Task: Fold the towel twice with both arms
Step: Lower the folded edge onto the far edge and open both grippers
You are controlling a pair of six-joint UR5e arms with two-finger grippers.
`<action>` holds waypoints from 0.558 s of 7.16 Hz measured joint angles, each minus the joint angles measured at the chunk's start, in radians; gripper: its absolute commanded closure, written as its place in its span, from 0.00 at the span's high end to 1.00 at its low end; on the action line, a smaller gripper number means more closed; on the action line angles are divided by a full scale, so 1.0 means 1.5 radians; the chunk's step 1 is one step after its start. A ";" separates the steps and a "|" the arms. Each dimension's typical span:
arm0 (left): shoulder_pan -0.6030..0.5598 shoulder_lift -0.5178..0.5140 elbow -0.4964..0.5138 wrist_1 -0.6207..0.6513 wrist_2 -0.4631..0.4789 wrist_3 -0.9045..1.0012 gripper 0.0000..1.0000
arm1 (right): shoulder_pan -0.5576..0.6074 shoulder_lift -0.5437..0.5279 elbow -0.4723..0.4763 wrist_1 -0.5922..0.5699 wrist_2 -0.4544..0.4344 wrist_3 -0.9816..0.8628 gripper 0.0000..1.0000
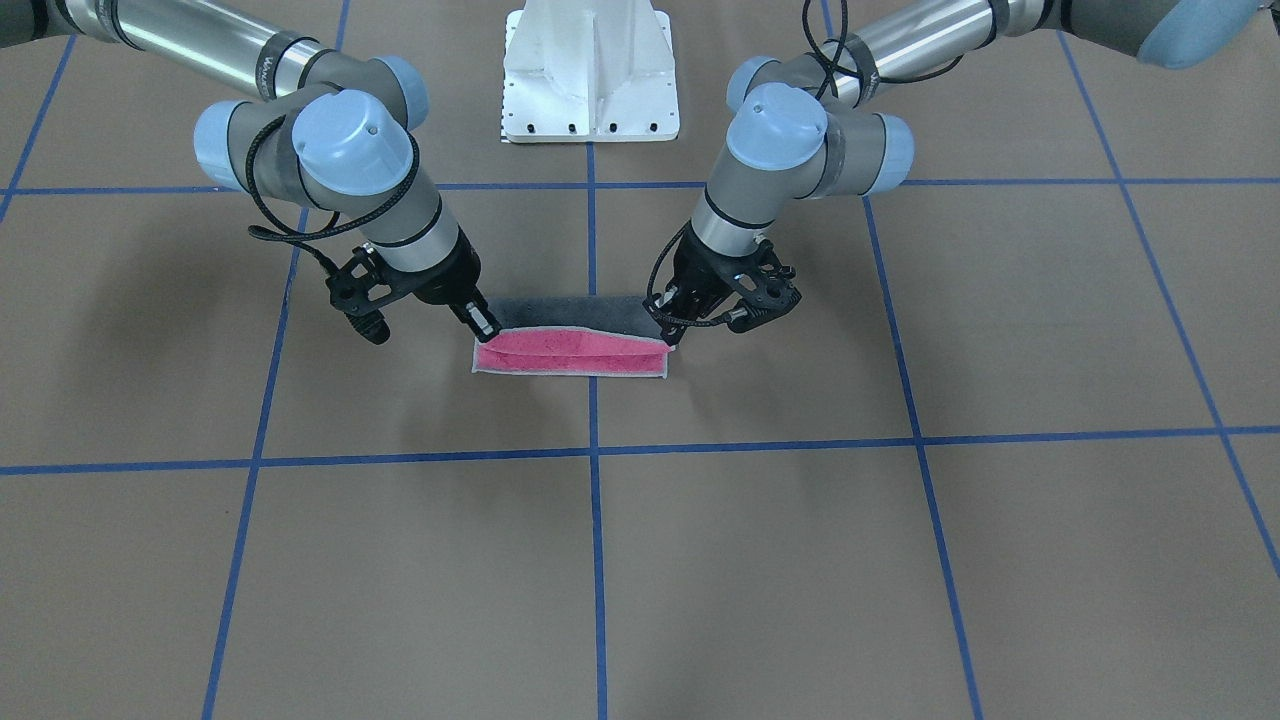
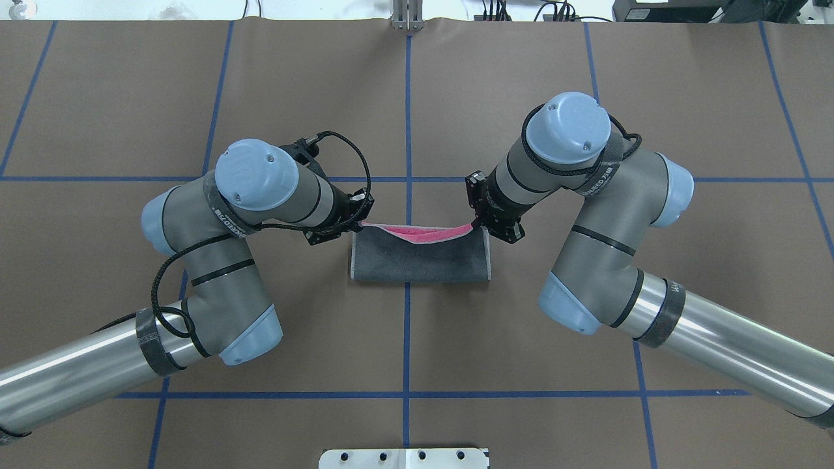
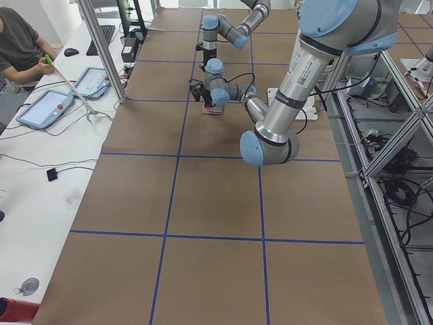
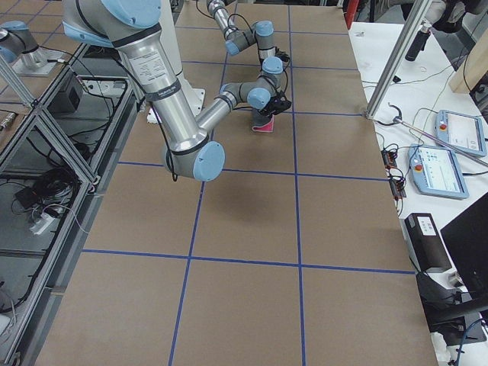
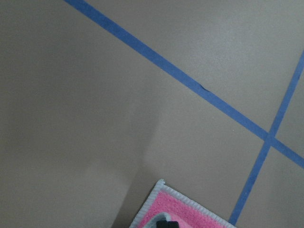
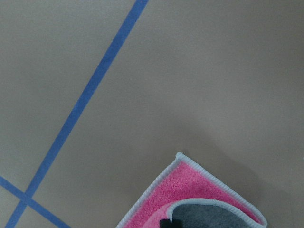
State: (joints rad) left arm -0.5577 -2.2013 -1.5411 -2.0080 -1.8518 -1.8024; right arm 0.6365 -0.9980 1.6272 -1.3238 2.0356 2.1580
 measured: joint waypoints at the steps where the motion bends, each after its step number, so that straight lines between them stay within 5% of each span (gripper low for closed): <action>1: -0.001 -0.001 0.003 0.000 0.000 0.000 0.31 | 0.000 0.000 0.000 0.000 0.000 0.000 0.26; 2: -0.001 -0.001 0.004 0.000 0.000 0.000 0.55 | 0.000 0.000 -0.001 0.000 0.000 -0.001 0.31; 3: -0.002 -0.001 0.007 -0.001 0.000 0.000 0.66 | 0.001 0.000 -0.003 0.000 0.000 -0.001 0.34; 4: -0.004 -0.002 0.011 -0.005 0.000 0.000 0.71 | 0.001 0.001 -0.004 0.000 0.000 -0.001 0.57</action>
State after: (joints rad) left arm -0.5631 -2.2037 -1.5252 -2.0148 -1.8515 -1.8018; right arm 0.6378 -0.9963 1.6211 -1.3238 2.0353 2.1571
